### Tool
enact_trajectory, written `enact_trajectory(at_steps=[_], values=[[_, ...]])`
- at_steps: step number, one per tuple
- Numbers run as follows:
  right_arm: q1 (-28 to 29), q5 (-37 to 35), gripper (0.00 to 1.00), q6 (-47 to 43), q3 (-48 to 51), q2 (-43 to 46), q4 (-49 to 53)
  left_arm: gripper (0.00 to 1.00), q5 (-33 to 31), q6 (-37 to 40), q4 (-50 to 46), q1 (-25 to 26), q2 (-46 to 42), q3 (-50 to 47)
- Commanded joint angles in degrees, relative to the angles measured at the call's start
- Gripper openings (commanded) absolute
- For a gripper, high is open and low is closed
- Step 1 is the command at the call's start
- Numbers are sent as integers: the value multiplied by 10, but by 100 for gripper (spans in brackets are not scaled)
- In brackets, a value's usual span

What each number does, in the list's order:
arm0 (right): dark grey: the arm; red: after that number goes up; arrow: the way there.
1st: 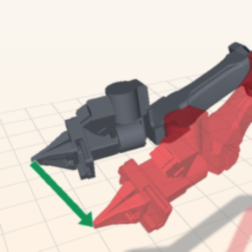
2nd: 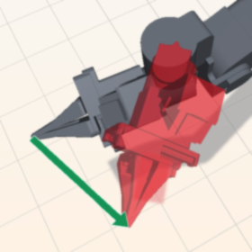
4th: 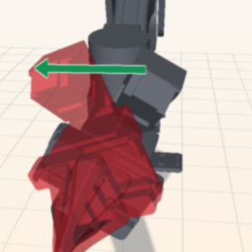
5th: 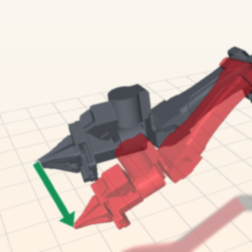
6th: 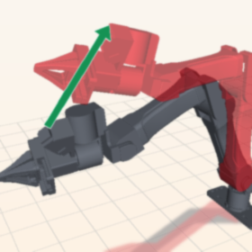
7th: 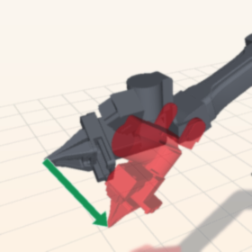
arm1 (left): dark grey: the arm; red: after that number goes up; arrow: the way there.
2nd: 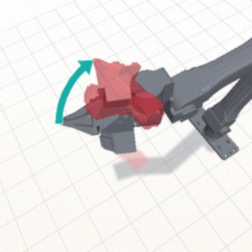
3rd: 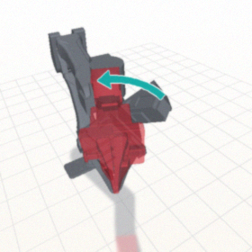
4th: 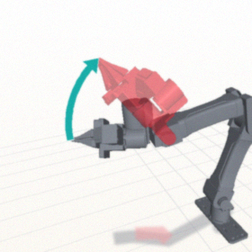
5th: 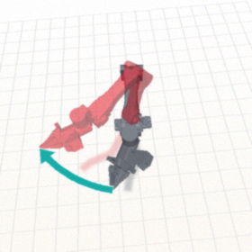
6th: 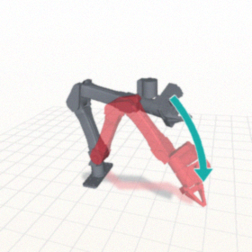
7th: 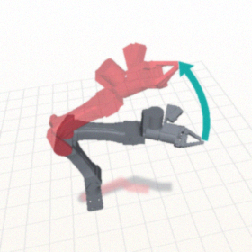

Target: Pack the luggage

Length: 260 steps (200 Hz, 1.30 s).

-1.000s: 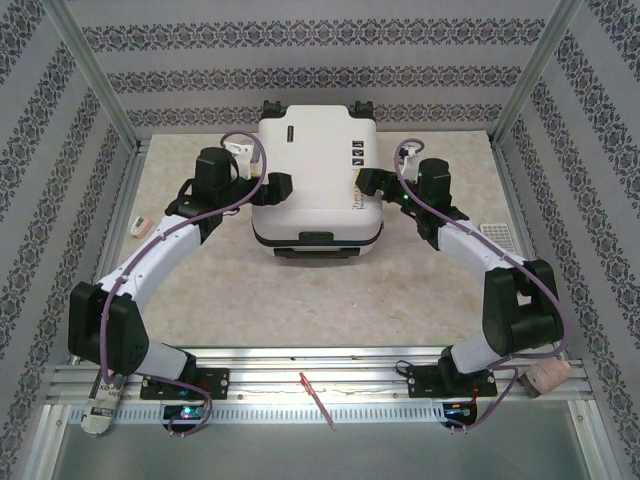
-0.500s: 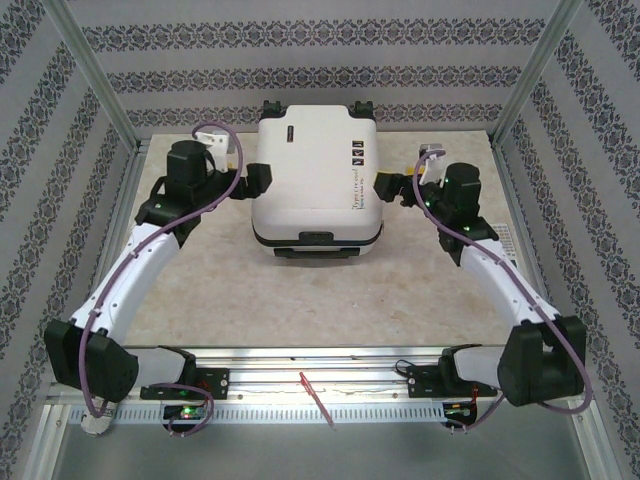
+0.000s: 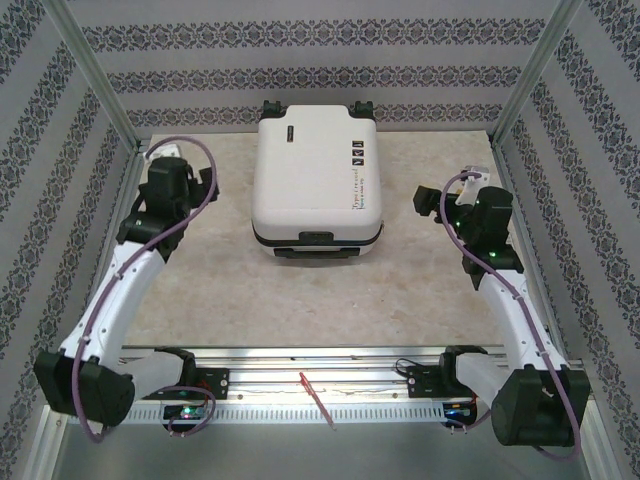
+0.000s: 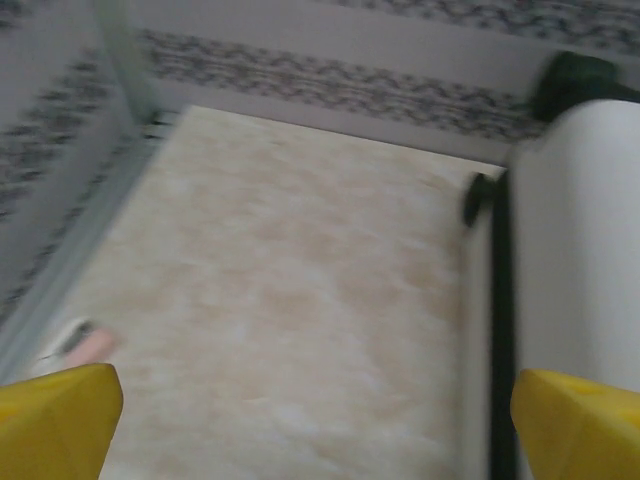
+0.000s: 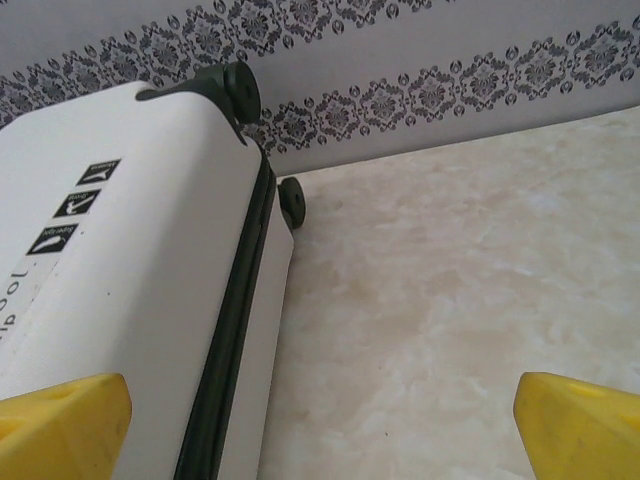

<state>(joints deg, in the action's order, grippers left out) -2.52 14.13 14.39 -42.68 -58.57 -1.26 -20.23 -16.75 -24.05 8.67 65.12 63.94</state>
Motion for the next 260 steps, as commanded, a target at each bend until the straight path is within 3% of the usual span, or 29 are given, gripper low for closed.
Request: enact_trajectory(at_steps=[1, 35, 55, 83, 116, 143, 176, 227, 254, 260], values=[[-7, -7, 98, -6, 2, 11, 3, 100, -147, -6, 95, -8, -38, -79], [-9, -13, 98, -1, -1, 11, 2, 100, -114, 33, 155, -41, -16, -145], [-10, -25, 98, 1, -3, 10, 5, 100, -112, 94, 256, -42, 20, -209], [-12, -31, 98, -2, -6, 12, 15, 100, -103, 148, 484, -42, 41, -344], [-13, -36, 98, -4, -12, 11, 19, 100, -53, 192, 832, -41, 68, -505], [-13, -43, 98, -2, -18, 4, 17, 100, -26, 168, 858, -51, 49, -536], [-13, -45, 98, 4, -26, -13, 14, 100, 45, 158, 756, -52, 37, -506], [-12, -44, 98, -3, -28, -19, 16, 100, 122, 178, 853, -53, 163, -498], [-13, -50, 98, -5, -19, -16, 3, 99, 169, 207, 916, -53, 280, -468], [-13, -55, 98, -5, -17, -16, 0, 99, 166, 200, 880, -52, 266, -462]])
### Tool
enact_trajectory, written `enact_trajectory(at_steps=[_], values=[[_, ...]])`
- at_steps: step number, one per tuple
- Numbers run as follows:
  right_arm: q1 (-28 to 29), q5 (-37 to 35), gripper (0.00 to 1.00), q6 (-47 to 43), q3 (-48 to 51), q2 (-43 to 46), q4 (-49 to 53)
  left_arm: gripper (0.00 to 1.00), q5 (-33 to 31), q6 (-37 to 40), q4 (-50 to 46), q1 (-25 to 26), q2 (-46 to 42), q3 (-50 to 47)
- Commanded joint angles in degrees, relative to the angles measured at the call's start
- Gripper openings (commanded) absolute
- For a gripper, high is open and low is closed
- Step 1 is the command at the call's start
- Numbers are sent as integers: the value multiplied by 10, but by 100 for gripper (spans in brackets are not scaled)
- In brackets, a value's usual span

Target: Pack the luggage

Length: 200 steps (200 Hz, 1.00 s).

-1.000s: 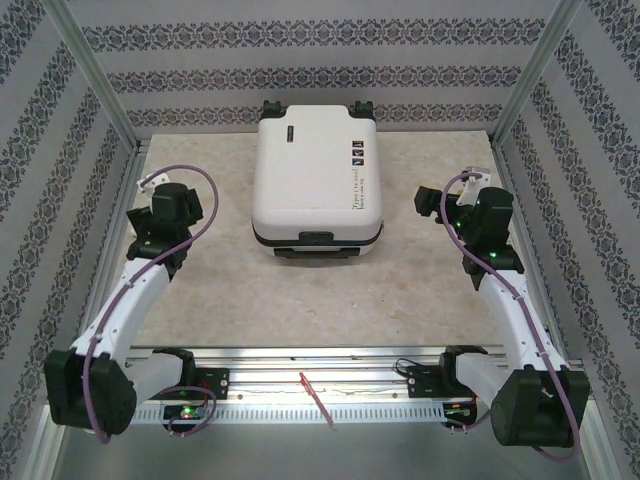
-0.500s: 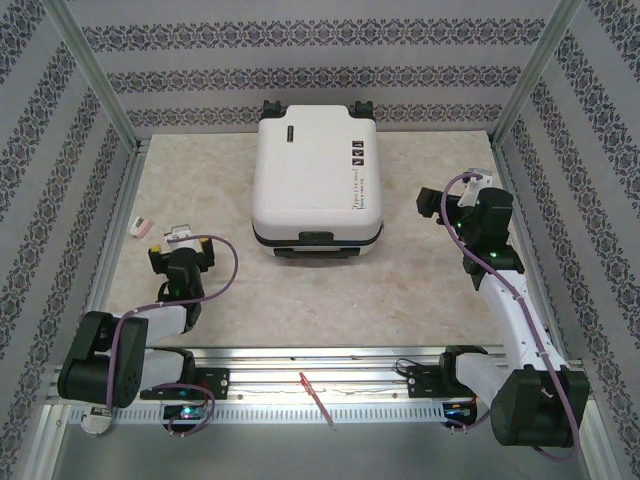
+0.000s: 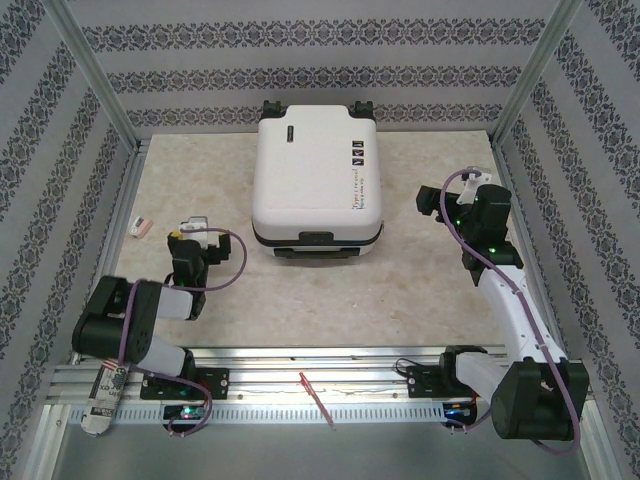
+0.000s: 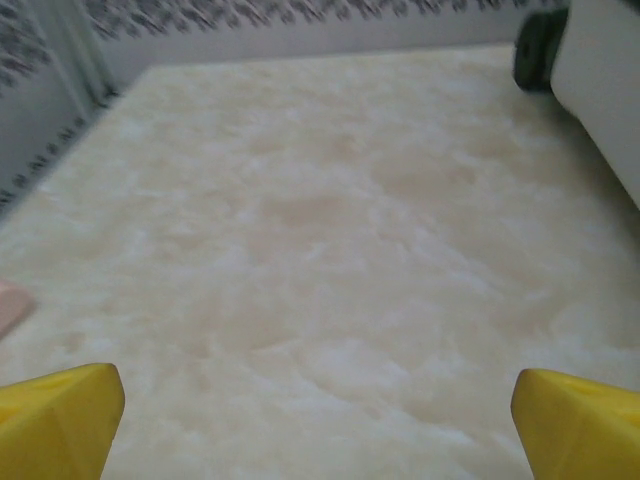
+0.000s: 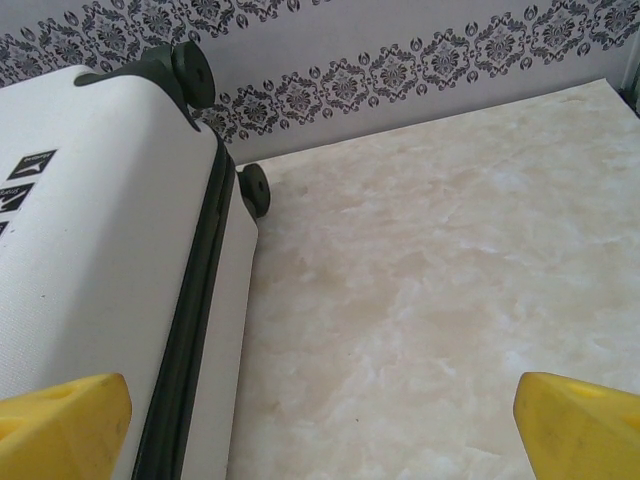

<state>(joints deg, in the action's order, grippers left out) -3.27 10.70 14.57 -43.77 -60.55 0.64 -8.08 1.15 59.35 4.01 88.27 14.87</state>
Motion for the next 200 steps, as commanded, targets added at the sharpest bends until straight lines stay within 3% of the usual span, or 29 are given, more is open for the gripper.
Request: enact_trajectory(at_steps=[1, 9, 23, 39, 82, 101, 143, 164, 200], values=[[-6, -22, 98, -7, -6, 4, -19, 99, 44, 19, 36, -7, 30, 30], [-6, -28, 98, -6, -2, 4, -26, 99, 51, 13, -26, -11, 12, 44], [-5, -45, 98, -6, 10, 0, -43, 99, 66, 17, 8, -16, 34, 48], [-6, -65, 98, -2, 27, -13, -73, 99, 32, 1, -19, -16, 30, 57], [-5, -21, 98, -34, 76, -83, -192, 100, 3, -9, -2, -16, 31, 49], [-3, 19, 98, -90, 103, -116, -264, 100, 3, -10, 5, -17, 30, 45], [9, -7, 98, -119, 102, -171, -274, 100, 2, -10, 6, -17, 31, 45], [18, -63, 98, -123, 114, -176, -277, 100, 1, -10, 6, -16, 31, 45], [25, -76, 98, -126, 217, -252, -509, 100, -10, -13, 26, -16, 31, 34]])
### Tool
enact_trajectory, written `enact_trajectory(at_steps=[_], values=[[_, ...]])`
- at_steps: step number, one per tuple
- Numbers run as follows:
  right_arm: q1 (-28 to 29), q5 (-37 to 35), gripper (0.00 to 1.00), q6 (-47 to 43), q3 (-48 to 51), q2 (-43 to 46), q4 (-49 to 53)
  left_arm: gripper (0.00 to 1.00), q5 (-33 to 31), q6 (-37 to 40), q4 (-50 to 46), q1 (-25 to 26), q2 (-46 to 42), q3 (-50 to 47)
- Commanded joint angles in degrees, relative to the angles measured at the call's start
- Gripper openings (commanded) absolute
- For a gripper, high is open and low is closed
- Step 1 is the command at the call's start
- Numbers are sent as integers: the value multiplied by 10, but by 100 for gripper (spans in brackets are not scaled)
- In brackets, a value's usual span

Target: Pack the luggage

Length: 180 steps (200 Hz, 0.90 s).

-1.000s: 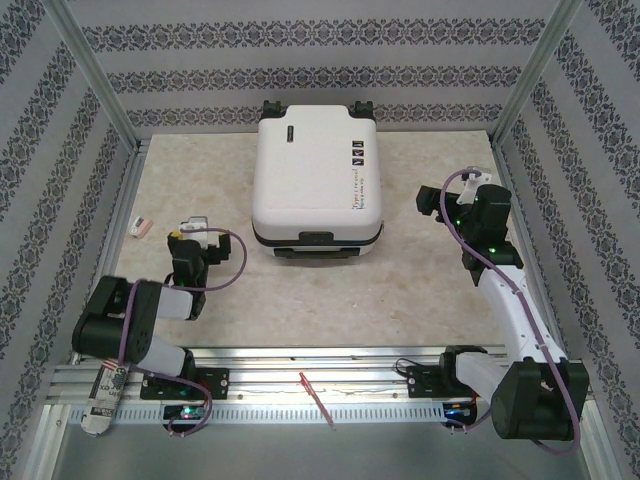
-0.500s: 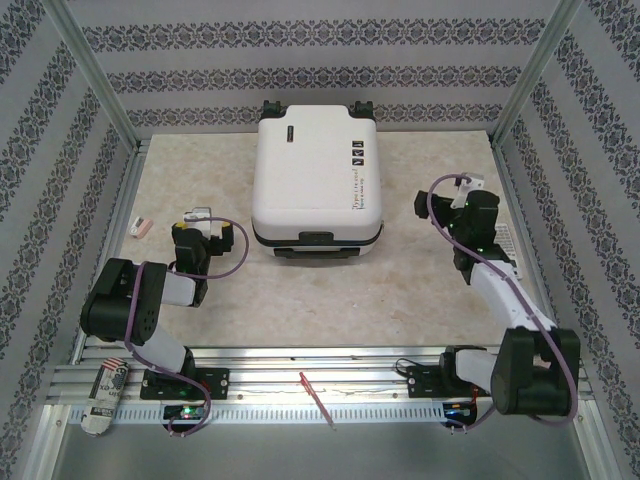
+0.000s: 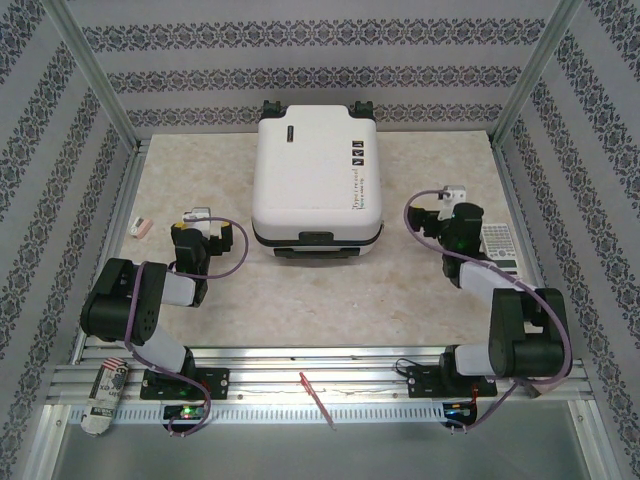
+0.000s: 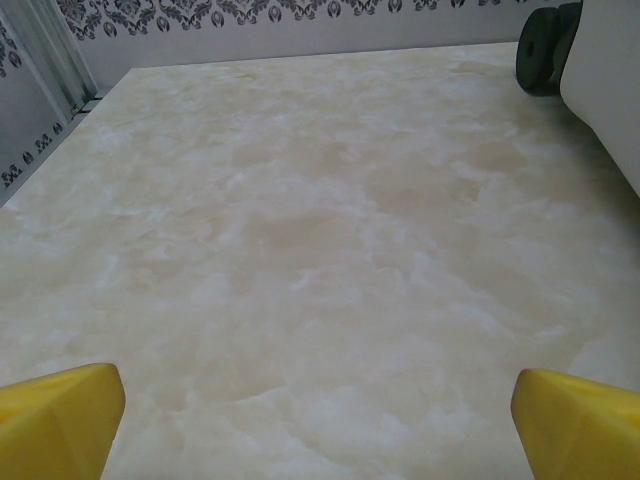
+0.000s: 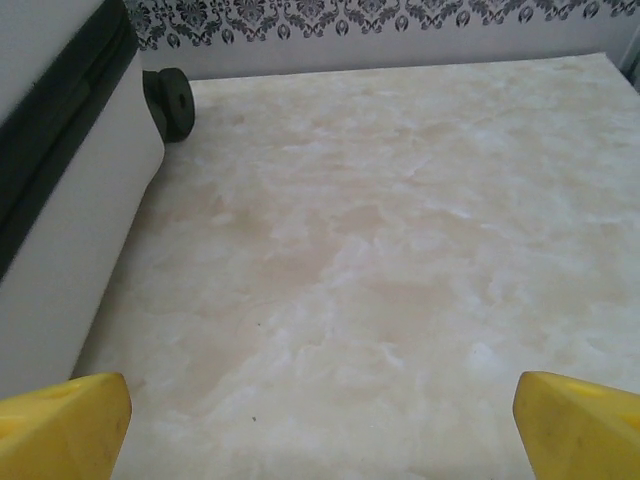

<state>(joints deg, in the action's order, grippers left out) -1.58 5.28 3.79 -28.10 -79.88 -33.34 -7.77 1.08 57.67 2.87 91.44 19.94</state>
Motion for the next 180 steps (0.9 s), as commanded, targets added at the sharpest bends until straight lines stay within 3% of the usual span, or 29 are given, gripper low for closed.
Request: enact_trajectory(at_steps=[1, 10, 22, 38, 49, 85, 180], values=[[7, -18, 98, -18, 63, -62, -176, 100, -12, -12, 46, -5, 0, -17], [0, 19, 98, -14, 70, -88, -236, 100, -10, -11, 59, -5, 1, -23], [-8, 38, 98, -20, 62, -62, -174, 100, -13, -11, 50, -5, 0, -19], [-5, 34, 98, -16, 68, -80, -217, 100, -20, -14, 19, -5, 0, -2], [-4, 31, 98, -23, 60, -71, -186, 99, -21, -16, -8, -5, -1, 11], [6, -15, 98, -18, 56, -69, -172, 99, -22, -15, 0, -5, 0, 8], [11, -25, 98, -22, 59, -67, -177, 100, -23, -16, -1, -5, 0, 8]])
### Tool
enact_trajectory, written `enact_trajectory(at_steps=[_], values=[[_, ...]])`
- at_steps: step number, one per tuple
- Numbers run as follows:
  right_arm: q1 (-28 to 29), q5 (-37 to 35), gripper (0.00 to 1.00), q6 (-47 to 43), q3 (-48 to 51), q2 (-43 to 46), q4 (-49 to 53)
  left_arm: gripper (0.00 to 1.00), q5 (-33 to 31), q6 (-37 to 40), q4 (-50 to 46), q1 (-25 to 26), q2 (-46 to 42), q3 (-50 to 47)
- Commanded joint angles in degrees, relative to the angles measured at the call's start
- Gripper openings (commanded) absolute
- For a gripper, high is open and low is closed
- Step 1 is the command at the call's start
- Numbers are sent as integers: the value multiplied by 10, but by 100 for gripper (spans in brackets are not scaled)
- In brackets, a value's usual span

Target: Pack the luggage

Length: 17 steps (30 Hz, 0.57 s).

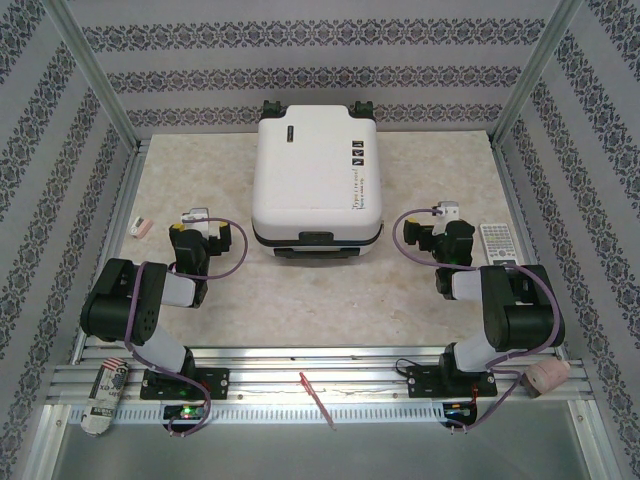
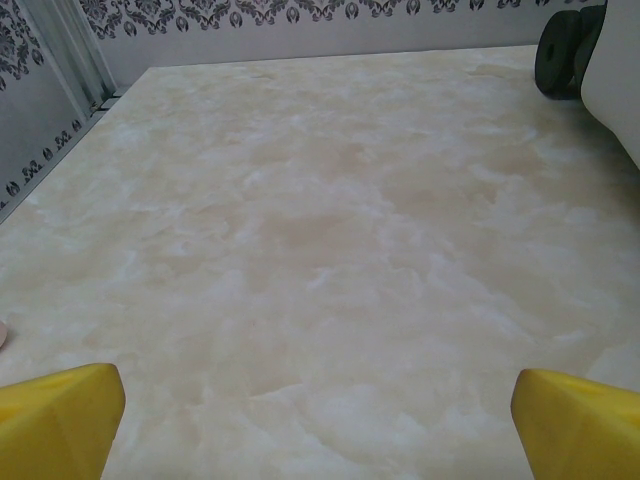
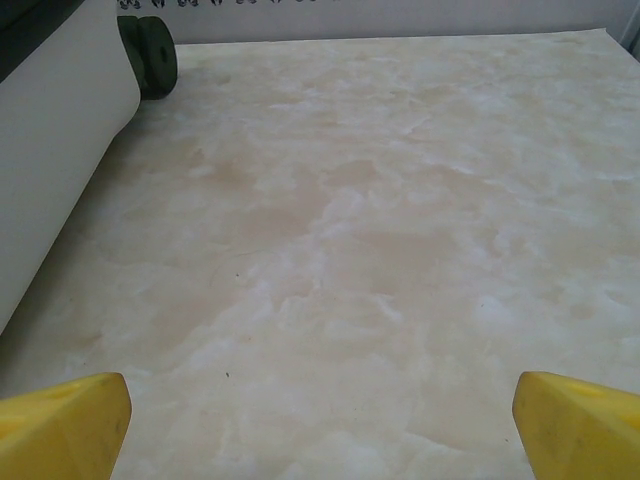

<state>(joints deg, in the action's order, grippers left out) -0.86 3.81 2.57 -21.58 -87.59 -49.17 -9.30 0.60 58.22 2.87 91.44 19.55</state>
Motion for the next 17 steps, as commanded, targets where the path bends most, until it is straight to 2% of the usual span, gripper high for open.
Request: enact_trajectory(at_steps=[1, 17], values=[[4, -10, 98, -9, -7, 10, -18, 100, -8, -12, -6, -5, 0, 12], [2, -7, 98, -7, -7, 9, -18, 99, -7, -11, -6, -5, 1, 12]])
